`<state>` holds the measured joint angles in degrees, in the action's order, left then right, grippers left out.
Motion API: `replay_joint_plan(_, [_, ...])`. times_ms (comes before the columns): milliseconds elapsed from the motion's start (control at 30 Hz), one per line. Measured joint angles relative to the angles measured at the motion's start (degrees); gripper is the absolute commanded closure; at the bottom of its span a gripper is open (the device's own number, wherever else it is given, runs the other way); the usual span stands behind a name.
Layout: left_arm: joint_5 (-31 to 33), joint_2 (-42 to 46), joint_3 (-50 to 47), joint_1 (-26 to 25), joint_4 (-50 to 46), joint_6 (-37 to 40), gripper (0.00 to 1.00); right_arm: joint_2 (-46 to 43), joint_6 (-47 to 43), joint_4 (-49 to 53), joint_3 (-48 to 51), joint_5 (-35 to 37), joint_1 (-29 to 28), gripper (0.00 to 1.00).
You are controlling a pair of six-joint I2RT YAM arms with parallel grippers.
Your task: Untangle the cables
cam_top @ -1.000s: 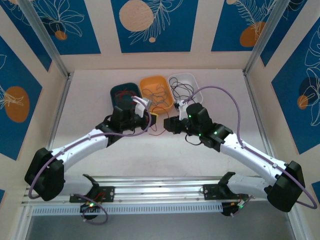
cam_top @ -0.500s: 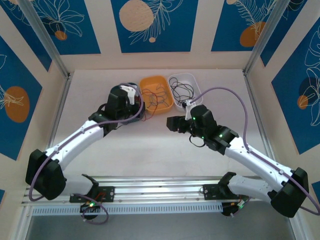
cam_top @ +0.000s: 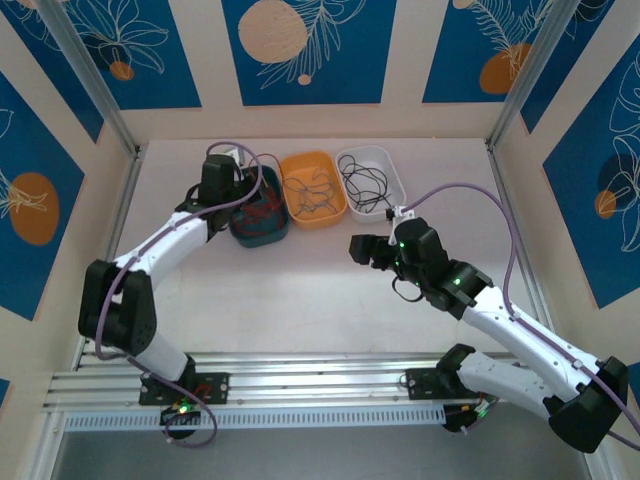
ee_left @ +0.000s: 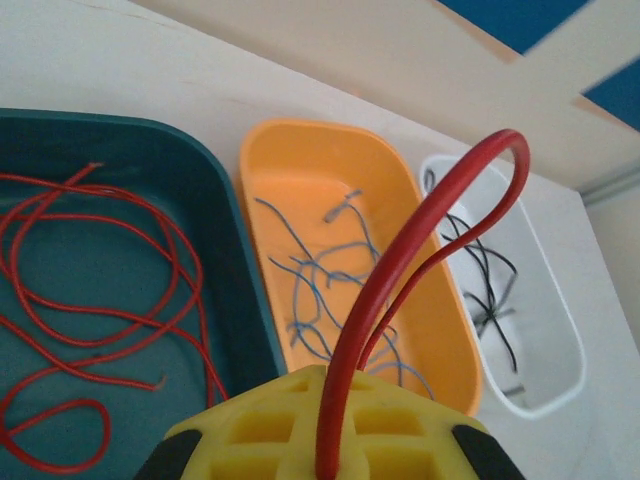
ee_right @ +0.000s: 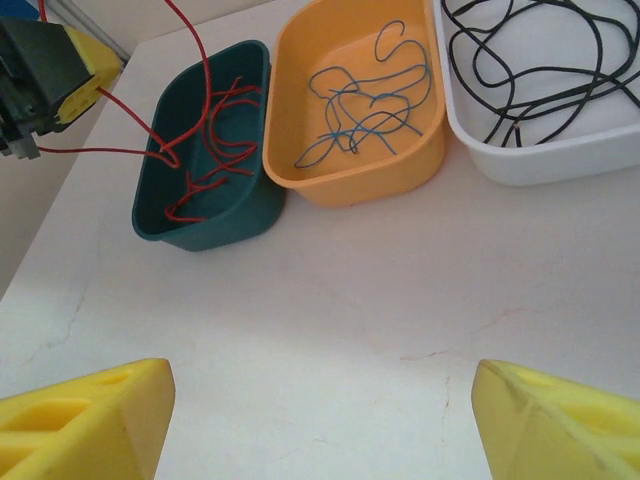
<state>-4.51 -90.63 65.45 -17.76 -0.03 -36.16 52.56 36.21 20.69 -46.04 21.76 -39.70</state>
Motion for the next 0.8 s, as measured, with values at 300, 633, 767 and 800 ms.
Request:
replay_joint_plan(300, [9.18, -4.81, 4.31, 0.42, -4.98, -3.78, 1.0, 0.0, 0.52, 0.81, 0.11, 0.35, 0.9, 0.21])
replay_joint_plan(633, [12.0, -13.62, 6.67, 0.09, -5.86, -11.26, 1.0, 0.0, 2.1, 0.92, 1.7, 0.33, 1.6, 0.21])
replay_joint_plan(767, [12.22, -15.39, 8.24, -0.11, -5.51, -12.92, 1.0, -0.02, 2.78, 0.96, 1.92, 0.33, 1.81, 0.21])
replay_joint_plan(800, [12.07, -15.65, 8.46, -0.11, -5.29, -13.09, 1.0, -0.02, 2.91, 0.96, 1.92, 0.31, 1.88, 0.21])
